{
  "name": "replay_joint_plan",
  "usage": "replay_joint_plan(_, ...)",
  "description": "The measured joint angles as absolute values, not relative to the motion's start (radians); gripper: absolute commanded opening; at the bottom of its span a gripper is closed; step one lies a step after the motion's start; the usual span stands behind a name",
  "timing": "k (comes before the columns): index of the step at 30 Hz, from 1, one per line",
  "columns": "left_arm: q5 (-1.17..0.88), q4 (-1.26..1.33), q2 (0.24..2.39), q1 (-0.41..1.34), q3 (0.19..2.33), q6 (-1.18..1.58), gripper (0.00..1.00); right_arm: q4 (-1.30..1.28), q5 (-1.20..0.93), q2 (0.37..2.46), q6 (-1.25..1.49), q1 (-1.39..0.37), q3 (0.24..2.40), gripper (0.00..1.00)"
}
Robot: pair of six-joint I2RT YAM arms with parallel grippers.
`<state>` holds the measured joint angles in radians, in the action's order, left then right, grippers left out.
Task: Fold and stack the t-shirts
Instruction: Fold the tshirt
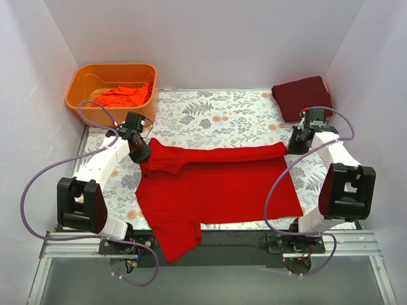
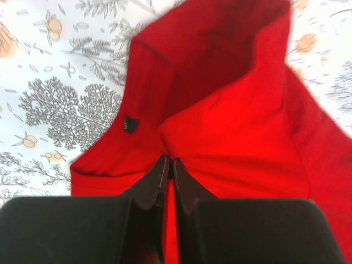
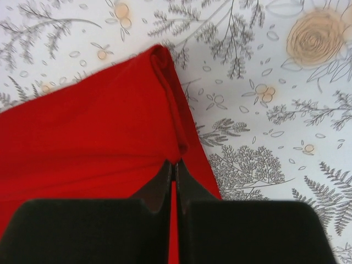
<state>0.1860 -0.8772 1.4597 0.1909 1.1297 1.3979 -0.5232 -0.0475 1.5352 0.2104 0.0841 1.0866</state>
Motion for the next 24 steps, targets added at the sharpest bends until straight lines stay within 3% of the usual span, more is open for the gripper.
replay_joint_plan(24, 0.063, -0.778, 1.502, 0.185, 1.010, 1.473, 0.01, -0.470, -0.028, 1.659, 0.218, 0.085, 1.038, 0.02)
